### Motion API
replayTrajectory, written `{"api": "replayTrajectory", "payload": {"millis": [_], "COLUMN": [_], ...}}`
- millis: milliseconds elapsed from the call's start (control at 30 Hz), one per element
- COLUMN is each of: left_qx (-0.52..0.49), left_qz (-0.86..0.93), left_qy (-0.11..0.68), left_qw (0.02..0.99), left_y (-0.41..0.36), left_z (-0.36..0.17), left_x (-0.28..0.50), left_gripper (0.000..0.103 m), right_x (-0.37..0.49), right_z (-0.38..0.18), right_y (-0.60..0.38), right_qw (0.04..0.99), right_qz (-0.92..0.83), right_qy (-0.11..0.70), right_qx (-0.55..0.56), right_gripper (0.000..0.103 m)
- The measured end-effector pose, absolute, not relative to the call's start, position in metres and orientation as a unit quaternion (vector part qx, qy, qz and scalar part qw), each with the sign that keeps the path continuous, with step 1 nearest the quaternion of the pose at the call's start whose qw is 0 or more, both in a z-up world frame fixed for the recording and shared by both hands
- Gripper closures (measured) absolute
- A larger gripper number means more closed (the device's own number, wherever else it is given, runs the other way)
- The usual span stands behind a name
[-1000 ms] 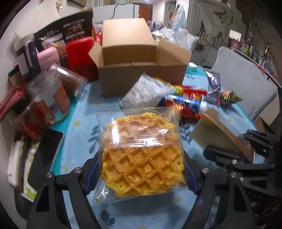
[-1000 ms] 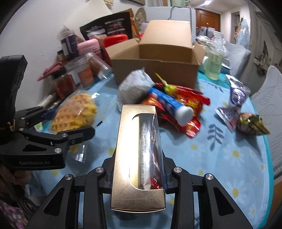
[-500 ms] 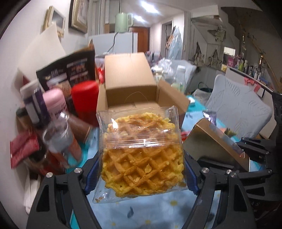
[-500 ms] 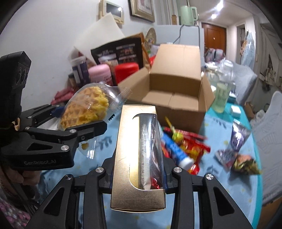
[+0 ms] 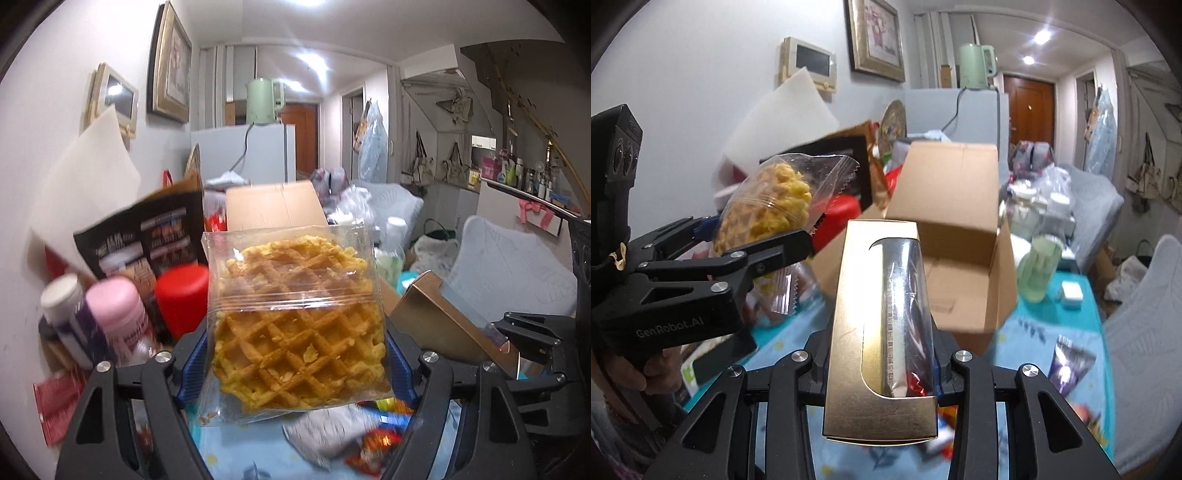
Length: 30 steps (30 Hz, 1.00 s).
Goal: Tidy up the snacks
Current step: 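Carry the waffle and the gold box over the open cardboard box with both grippers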
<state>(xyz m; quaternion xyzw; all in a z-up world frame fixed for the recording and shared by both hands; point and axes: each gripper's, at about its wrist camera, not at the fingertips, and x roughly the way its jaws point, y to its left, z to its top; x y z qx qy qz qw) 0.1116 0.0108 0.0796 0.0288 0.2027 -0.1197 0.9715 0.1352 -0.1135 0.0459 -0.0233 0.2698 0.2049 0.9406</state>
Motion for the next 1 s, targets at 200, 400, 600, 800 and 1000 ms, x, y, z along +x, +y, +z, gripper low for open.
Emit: {"api": "replayTrajectory", "payload": {"millis": [200,400,600,800,1000], "left_qx": [0.014,0.013,0.016,0.009,0.027], "left_qz": [-0.113,-0.086,-0.078,-0.079,-0.076], "left_qy": [0.179,0.161,0.179,0.21,0.251], "left_qw": [0.977,0.983,0.981,0.974,0.965], "left_y": [0.009,0.001,-0.006,-0.009,-0.011], "left_z": [0.101,0.109,0.096,0.071,0.046], "left_x": [0.15,0.194,0.241,0.275,0.306], "left_gripper": [0.024,0.024,0.024,0.024,0.024], "right_x": [0.173,0.218,0.262,0.298,0.33], "right_z": [0.07,0.085,0.081,0.063,0.043], "right_y": [-0.12,-0.123,-0.128,-0.132,-0.139], "right_qw": [0.95,0.957,0.96,0.963,0.95], "right_qz": [0.196,0.185,0.171,0.151,0.161], "right_qy": [0.243,0.221,0.22,0.221,0.266], "right_qx": [-0.019,-0.016,-0.014,-0.011,0.019], "right_gripper": [0.066,0.066,0.066,0.066,0.066]}}
